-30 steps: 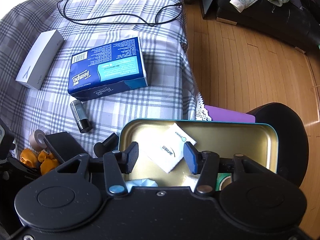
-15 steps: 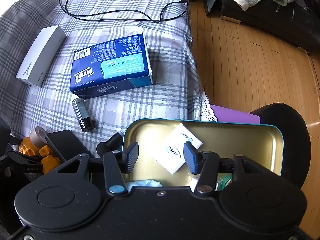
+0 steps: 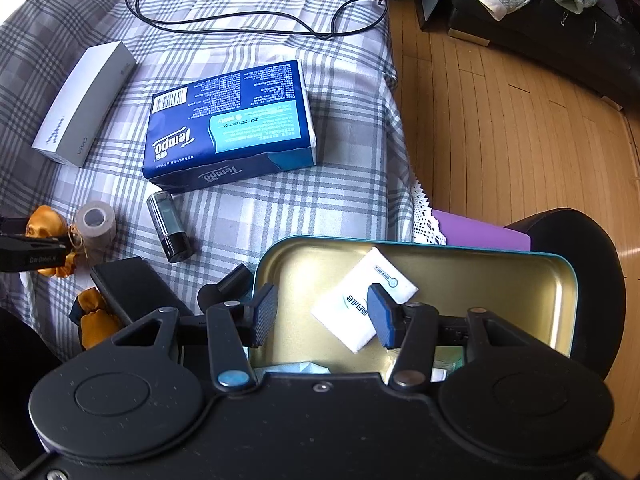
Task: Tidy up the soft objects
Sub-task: 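Grasp the orange satin drawstring pouch with the left gripper, then grasp the black ball-headed stick with the right gripper while the left gripper holds the pouch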
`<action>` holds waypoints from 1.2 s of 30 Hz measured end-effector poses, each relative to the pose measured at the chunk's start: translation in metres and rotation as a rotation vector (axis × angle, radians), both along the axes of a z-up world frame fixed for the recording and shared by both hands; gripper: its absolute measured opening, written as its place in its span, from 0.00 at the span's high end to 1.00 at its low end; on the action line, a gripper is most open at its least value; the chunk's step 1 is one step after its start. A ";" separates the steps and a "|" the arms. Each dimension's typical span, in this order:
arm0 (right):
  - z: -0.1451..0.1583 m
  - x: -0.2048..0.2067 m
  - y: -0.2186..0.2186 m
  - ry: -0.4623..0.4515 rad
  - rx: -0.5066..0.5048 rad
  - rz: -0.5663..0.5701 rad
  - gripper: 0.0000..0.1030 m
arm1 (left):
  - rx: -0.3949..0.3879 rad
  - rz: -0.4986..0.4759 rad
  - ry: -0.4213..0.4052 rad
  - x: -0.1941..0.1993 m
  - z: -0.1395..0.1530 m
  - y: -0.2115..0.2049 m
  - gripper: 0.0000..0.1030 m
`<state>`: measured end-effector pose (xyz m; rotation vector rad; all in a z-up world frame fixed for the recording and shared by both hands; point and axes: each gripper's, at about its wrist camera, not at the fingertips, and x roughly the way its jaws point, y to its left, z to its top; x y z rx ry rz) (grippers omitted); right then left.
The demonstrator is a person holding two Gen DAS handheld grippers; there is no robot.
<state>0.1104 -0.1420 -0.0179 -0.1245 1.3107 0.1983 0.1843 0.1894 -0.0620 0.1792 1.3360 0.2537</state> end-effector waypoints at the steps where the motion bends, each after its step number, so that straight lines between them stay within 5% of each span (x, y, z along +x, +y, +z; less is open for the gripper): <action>1: 0.000 0.000 0.001 0.000 0.002 0.004 0.51 | -0.008 0.015 -0.010 0.002 -0.004 0.002 0.33; 11: -0.006 0.003 0.014 0.004 0.028 0.030 0.51 | -0.096 0.093 0.032 0.010 -0.025 0.010 0.29; 23: -0.012 0.003 0.049 -0.007 0.051 0.137 0.51 | -0.157 0.104 0.117 0.025 -0.054 0.021 0.04; 31: -0.009 -0.006 0.071 -0.117 0.084 0.233 0.51 | -0.250 0.114 0.113 0.028 -0.061 0.032 0.00; 36: 0.001 -0.012 0.082 -0.283 0.120 0.287 0.51 | -0.246 0.065 0.084 0.029 -0.062 0.025 0.00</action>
